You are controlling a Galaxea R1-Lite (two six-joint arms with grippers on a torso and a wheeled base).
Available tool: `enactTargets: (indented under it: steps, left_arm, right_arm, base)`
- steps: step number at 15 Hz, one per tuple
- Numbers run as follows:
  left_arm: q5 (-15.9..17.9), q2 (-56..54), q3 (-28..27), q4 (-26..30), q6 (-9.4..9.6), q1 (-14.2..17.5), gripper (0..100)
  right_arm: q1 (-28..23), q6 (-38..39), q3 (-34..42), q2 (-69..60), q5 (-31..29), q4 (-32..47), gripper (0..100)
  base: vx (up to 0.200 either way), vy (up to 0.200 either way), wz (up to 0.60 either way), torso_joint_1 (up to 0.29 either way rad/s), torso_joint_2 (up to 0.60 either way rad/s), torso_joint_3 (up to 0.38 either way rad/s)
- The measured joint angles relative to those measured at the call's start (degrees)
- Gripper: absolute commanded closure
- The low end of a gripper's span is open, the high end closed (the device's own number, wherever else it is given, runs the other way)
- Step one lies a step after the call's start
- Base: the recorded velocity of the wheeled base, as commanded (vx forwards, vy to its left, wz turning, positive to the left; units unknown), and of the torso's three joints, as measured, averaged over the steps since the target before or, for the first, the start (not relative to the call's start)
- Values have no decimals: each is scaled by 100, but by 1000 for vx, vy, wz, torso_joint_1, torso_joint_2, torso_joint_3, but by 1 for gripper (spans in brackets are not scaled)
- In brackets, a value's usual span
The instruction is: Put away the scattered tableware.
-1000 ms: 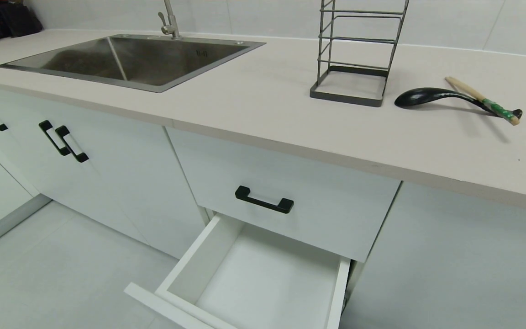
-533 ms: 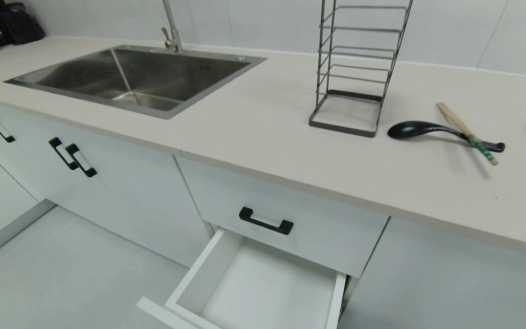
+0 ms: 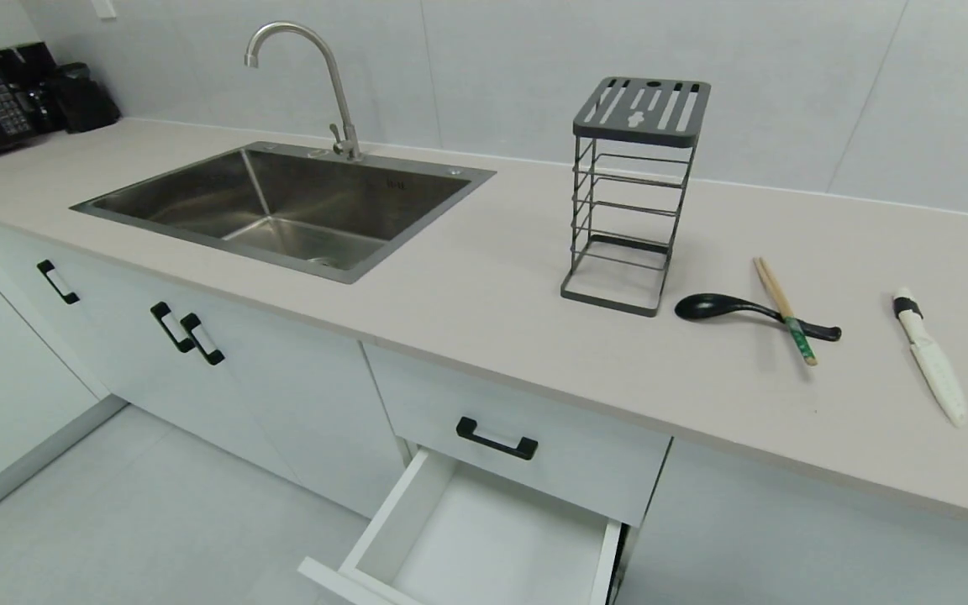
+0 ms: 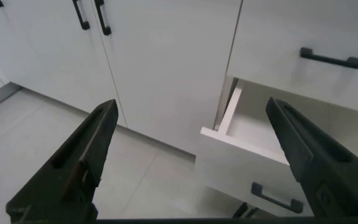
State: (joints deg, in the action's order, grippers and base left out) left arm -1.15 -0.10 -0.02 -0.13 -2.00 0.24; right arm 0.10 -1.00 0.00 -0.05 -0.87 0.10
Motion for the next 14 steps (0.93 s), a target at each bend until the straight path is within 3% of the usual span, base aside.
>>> enactTargets:
  steps: [11, 12, 14]
  left_arm:
    - [2, 2, 2, 0, 0, 0, 0]
    - [2, 2, 2, 2, 1, 0, 0]
    - [2, 2, -2, -11, 1, 0, 0]
  right_arm:
    - [-5, 24, 0, -2, -2, 0, 100]
    - [-2, 18, 0, -2, 5, 0, 0]
    - [-2, 16, 0, -2, 7, 0, 0]
  base:
    - [0, 0, 0, 309, -519, -250]
    - [0, 0, 0, 295, -559, -276]
    - [0, 0, 0, 256, -505, -244]
